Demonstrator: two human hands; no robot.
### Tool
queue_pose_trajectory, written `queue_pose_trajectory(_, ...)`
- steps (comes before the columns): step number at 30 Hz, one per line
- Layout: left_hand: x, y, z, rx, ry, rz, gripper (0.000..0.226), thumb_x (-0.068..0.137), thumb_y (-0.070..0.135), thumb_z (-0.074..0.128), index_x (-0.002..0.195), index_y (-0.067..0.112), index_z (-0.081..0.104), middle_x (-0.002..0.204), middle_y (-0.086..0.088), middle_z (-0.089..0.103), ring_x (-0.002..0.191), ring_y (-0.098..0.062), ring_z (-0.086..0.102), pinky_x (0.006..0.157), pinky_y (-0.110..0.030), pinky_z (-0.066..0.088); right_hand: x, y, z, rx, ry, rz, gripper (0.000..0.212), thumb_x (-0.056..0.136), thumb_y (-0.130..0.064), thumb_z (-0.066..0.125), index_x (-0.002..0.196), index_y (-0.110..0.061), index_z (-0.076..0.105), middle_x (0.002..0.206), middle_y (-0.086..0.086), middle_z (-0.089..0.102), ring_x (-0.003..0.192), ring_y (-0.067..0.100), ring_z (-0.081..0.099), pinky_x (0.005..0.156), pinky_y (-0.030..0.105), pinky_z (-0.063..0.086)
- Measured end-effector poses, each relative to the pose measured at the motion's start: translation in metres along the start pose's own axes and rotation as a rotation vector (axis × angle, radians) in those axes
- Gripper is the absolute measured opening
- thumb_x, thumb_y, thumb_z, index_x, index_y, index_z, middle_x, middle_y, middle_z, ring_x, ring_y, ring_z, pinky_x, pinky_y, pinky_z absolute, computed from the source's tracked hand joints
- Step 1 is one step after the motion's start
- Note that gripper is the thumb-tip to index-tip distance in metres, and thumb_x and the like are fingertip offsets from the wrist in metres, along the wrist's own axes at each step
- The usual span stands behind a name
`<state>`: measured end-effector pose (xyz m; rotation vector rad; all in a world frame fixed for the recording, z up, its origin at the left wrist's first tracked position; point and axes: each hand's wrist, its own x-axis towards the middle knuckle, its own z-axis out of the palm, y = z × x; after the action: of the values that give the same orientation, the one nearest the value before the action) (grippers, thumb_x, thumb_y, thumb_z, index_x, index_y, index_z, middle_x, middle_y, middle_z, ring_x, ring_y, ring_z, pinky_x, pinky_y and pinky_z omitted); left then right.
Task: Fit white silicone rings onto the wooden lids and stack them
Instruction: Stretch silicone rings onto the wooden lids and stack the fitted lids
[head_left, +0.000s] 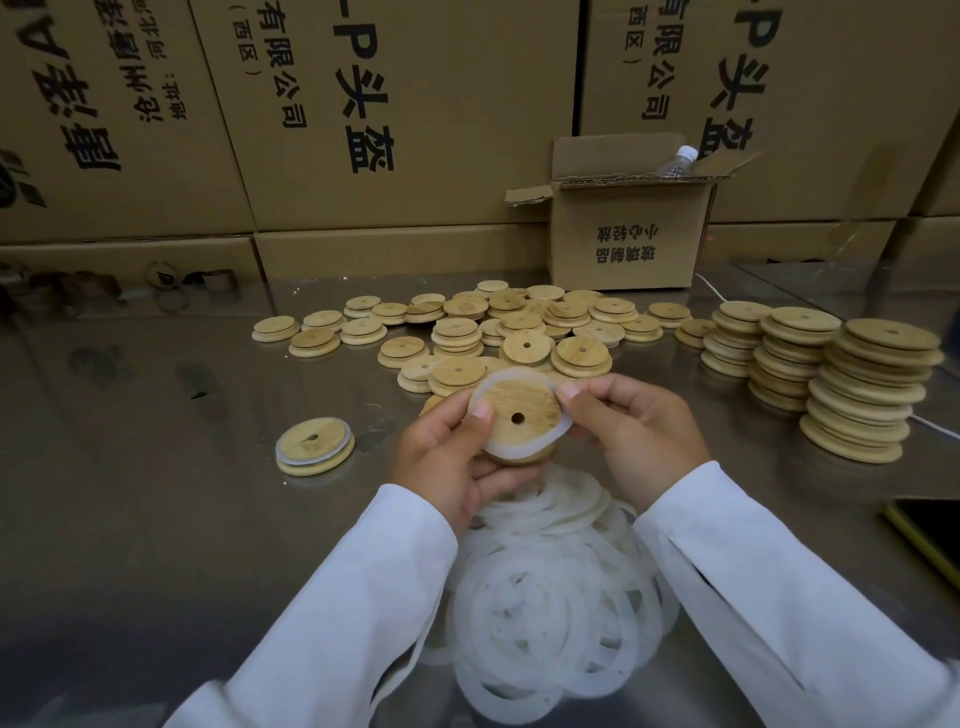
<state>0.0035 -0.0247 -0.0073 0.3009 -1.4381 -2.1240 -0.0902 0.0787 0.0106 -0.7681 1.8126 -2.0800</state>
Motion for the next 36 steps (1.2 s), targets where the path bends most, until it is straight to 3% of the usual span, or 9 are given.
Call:
queue_pose_trajectory(4,0.000,-0.002,0.000,0.059,-0.029,0.027,0.025,0.088,0.021,0.049,0.107,0.012,0.062,0.102,-0.017,0.070,0.091,-0.032,0.068,0.068,-0.031,0.058,-0.001,0.001,0.000,-0.003,0.067,-0.052,0.014,0.080,-0.007,0.066,0.068,-0.012,0.067,0.049,-0.012,0.061,0.047,-0.005,0.054,0.051,0.006,0.041)
queue_pose_trajectory(8,0.000,-0.003,0.002,0.031,-0.043,0.074,0.037,0.075,0.029,0.055,0.107,0.013,0.062,0.105,-0.012,0.070,0.096,-0.024,0.068,0.076,-0.030,0.057,-0.006,0.006,0.004,-0.012,0.106,-0.064,0.008,0.081,-0.011,0.067,0.074,-0.016,0.064,0.063,-0.001,0.064,0.056,0.001,0.058,0.058,0.008,0.046)
queue_pose_trajectory(14,0.002,-0.004,0.000,-0.028,-0.007,0.060,0.035,0.075,0.027,0.055,0.106,0.014,0.062,0.101,-0.008,0.072,0.091,-0.021,0.069,0.072,-0.029,0.058,-0.009,0.012,0.010,-0.067,0.152,-0.062,0.006,0.080,-0.012,0.067,0.076,-0.014,0.063,0.073,0.006,0.068,0.070,0.019,0.065,0.066,0.019,0.051)
queue_pose_trajectory(18,0.003,-0.005,-0.002,0.152,0.036,0.093,0.017,0.085,0.010,0.057,0.100,0.016,0.063,0.092,-0.006,0.073,0.087,-0.021,0.069,0.076,-0.034,0.058,-0.007,0.014,0.005,-0.145,0.192,-0.108,0.012,0.080,-0.013,0.067,0.070,-0.019,0.063,0.070,0.002,0.066,0.073,0.022,0.065,0.068,0.026,0.052)
queue_pose_trajectory(21,0.003,-0.006,-0.003,0.291,0.033,0.118,0.021,0.085,0.001,0.058,0.100,0.015,0.063,0.093,-0.008,0.072,0.086,-0.020,0.068,0.077,-0.035,0.056,-0.006,0.015,0.003,-0.227,0.184,-0.149,0.011,0.080,-0.014,0.066,0.071,-0.020,0.064,0.072,-0.002,0.066,0.074,0.019,0.063,0.071,0.028,0.051)
queue_pose_trajectory(25,0.003,-0.007,-0.003,0.399,0.027,0.147,0.017,0.083,0.006,0.062,0.096,0.015,0.065,0.086,-0.004,0.071,0.078,-0.012,0.067,0.067,-0.025,0.056,-0.007,0.015,0.003,-0.306,0.121,-0.203,0.012,0.080,-0.017,0.065,0.071,-0.024,0.064,0.070,-0.010,0.065,0.070,0.005,0.059,0.070,0.020,0.048)
queue_pose_trajectory(31,0.004,-0.007,-0.005,0.404,0.072,0.148,0.013,0.084,0.011,0.062,0.091,0.021,0.068,0.090,-0.011,0.072,0.090,-0.029,0.067,0.088,-0.049,0.052,-0.005,0.013,0.003,-0.292,0.080,-0.156,0.011,0.080,-0.019,0.067,0.069,-0.022,0.065,0.071,-0.007,0.065,0.070,0.008,0.059,0.068,0.018,0.046)
queue_pose_trajectory(36,0.005,-0.004,-0.005,0.385,0.052,0.173,0.016,0.079,0.018,0.070,0.095,0.015,0.067,0.088,-0.011,0.071,0.087,-0.028,0.066,0.088,-0.051,0.051,-0.002,0.008,-0.002,-0.257,0.049,-0.133,0.015,0.079,-0.016,0.069,0.066,-0.021,0.066,0.067,-0.007,0.065,0.062,0.004,0.056,0.060,0.007,0.043)
